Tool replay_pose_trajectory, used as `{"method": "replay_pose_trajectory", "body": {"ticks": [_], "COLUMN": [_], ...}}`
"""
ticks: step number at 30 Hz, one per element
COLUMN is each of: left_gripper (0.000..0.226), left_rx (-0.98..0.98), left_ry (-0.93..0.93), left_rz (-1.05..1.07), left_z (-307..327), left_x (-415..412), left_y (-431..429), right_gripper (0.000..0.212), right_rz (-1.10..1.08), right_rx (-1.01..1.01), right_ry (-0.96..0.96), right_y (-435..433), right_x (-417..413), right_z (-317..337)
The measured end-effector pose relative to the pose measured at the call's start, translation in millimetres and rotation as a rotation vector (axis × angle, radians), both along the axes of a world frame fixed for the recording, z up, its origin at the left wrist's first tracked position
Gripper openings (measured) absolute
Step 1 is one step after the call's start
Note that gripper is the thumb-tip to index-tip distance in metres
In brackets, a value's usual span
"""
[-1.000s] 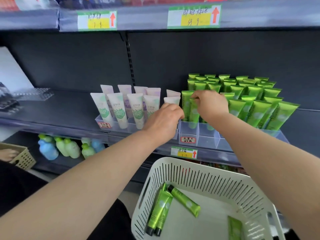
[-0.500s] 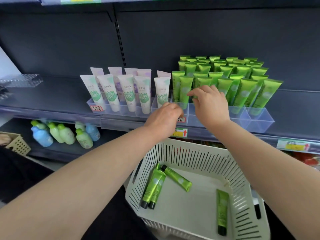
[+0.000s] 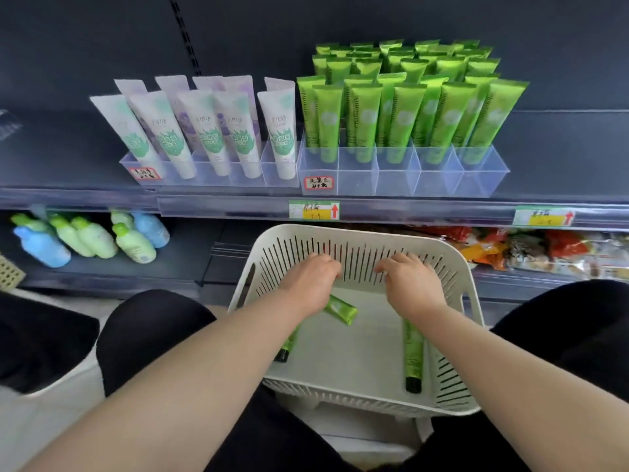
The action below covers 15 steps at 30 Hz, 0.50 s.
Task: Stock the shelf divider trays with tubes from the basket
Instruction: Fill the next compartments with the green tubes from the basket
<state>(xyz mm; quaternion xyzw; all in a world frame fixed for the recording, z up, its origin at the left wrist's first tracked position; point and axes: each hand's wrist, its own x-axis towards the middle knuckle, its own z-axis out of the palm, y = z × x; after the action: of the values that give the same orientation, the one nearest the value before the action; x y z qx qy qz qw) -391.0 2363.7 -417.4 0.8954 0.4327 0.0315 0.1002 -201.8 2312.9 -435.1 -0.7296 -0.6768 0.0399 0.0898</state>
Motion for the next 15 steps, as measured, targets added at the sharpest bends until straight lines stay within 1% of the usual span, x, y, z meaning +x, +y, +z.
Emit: {"method": "replay_pose_trajectory", "body": {"ticks": [2, 4, 7, 9, 12, 13, 15], "left_gripper": [0.032, 0.03, 0.037, 0.04, 0.038, 0.037, 0.034], "left_rx": [-0.073, -0.141, -0.219, -0.245, -0.278, -0.29, -0.302], "left_ry": [0.055, 0.1, 0.148, 0.165, 0.207, 0.218, 0.215], "left_rz": [0.014, 0.027, 0.028, 0.022, 0.021, 0.025, 0.041], "left_z": [-16.1, -29.8, -46.4, -55.5, -67.9, -71.7, -77.7], "left_x": [0.3, -0.3, -2.4, -5.1, -12.1, -14.7, -19.6], "left_y": [-6.3, -9.9, -12.8, -13.1, -10.1, -8.9, -7.6], "right_gripper": [0.042, 0.046, 0.049, 0.043, 0.031, 0.031, 0.038], "right_rz": [-0.042, -0.099, -0.143, -0.141, -0.105, -0.099, -0.09], "right_rx": [-0.101, -0.252, -0.523, -0.667, -0.77, -0.78, -0.785], "right_ry": [0.022, 0.048, 0.003, -0.009, -0.067, -0.083, -0.078], "right_y": [-7.1, -13.3, -22.0, -26.0, -26.1, -26.1, -25.6], "right_x": [5.1, 7.6, 10.3, 10.9, 8.8, 7.2, 3.9], "right_z": [-18.1, -34.8, -59.0, -71.0, -82.0, -84.4, -91.3]}}
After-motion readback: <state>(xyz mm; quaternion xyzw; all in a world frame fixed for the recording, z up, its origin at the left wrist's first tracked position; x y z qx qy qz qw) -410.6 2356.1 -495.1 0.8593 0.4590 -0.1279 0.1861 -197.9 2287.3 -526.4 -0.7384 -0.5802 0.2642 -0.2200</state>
